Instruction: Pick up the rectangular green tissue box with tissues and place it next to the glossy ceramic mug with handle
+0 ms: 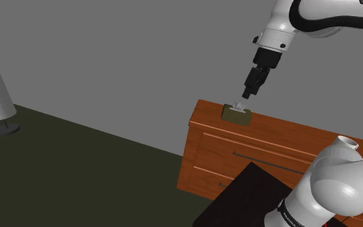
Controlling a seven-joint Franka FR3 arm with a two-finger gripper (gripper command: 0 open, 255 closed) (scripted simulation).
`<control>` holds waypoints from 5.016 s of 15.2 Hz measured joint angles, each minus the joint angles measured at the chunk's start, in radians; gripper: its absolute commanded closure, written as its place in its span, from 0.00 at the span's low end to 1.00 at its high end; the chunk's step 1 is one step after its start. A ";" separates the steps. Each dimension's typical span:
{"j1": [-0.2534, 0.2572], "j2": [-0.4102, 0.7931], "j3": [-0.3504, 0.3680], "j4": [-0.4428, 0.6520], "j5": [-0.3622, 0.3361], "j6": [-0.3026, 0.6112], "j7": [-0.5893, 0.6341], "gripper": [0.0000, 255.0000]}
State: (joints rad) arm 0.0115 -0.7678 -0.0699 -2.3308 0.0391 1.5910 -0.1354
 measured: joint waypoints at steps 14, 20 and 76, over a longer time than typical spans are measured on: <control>-0.078 0.213 -0.085 -0.069 -0.259 0.239 -0.164 0.00; -0.125 0.375 -0.135 -0.043 -0.389 0.381 -0.221 0.00; -0.273 0.913 -0.267 0.343 -0.684 0.650 -0.374 1.00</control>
State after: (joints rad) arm -0.2615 0.1456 -0.3368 -1.9876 -0.6452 2.2409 -0.5097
